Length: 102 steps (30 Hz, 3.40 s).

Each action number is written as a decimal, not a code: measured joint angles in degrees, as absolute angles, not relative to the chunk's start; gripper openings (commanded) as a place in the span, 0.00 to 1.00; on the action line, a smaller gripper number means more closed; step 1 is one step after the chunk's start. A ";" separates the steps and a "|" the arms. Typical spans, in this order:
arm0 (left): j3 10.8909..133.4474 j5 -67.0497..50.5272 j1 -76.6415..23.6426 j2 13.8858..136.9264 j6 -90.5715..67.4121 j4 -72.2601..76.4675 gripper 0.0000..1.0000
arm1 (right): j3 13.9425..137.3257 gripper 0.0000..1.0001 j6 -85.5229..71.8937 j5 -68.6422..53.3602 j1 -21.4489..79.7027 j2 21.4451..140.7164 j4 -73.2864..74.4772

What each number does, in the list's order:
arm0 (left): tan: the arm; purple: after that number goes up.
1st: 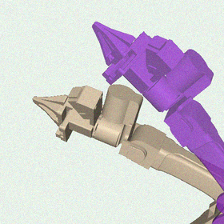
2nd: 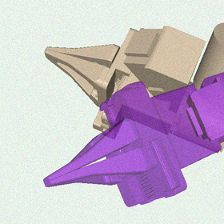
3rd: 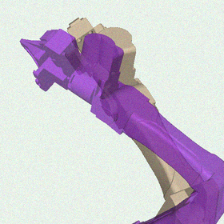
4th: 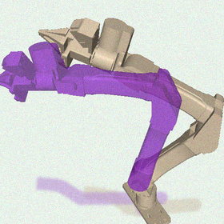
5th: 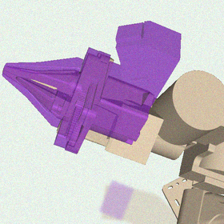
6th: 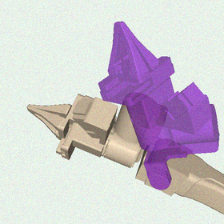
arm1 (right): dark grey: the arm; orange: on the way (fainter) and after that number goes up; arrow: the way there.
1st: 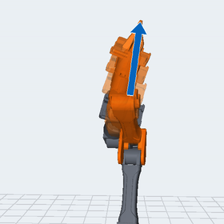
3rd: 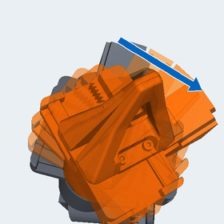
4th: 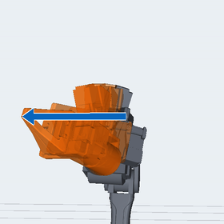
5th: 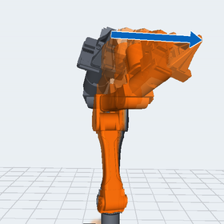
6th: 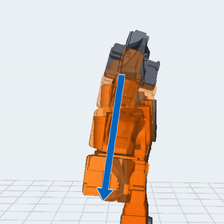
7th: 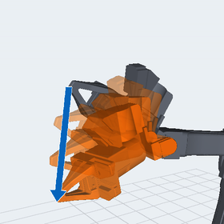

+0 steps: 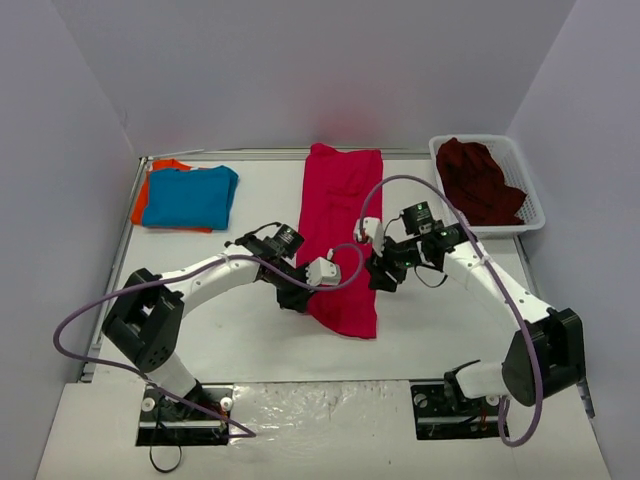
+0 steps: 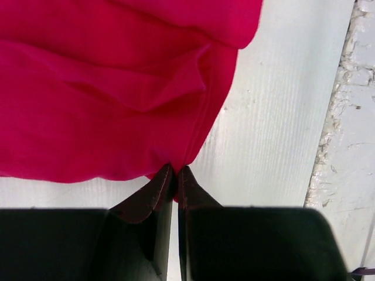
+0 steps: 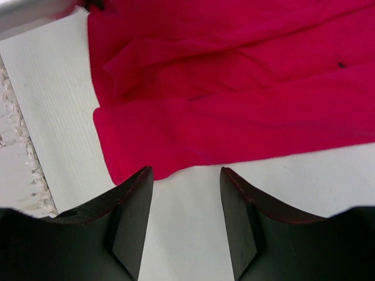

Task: Fold and stack the t-shirts
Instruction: Grab the bottom of the folded rectangular tshirt with both arms

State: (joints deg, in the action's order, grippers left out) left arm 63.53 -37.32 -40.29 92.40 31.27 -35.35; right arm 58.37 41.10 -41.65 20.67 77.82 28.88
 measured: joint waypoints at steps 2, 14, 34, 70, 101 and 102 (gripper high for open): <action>63.53 -38.61 -38.54 93.23 31.16 -35.38 0.02 | 57.08 0.45 41.60 -38.89 24.49 76.29 28.40; 62.28 -42.61 -34.09 96.01 29.76 -34.92 0.02 | 50.09 0.49 45.76 -25.87 35.44 70.78 27.00; 62.15 -48.51 -31.00 98.67 27.88 -33.39 0.02 | 49.56 0.41 46.76 -29.76 35.40 69.25 28.53; 63.16 -48.36 -31.00 99.81 27.90 -34.52 0.02 | 51.05 0.42 46.72 -21.61 48.66 92.44 27.00; 65.17 -55.77 -31.07 93.65 50.41 -54.78 0.02 | 58.26 0.00 50.28 -27.44 44.34 80.71 44.25; 65.52 -56.25 -31.07 93.65 51.75 -55.99 0.02 | 58.85 0.00 50.74 -27.86 44.14 80.16 45.21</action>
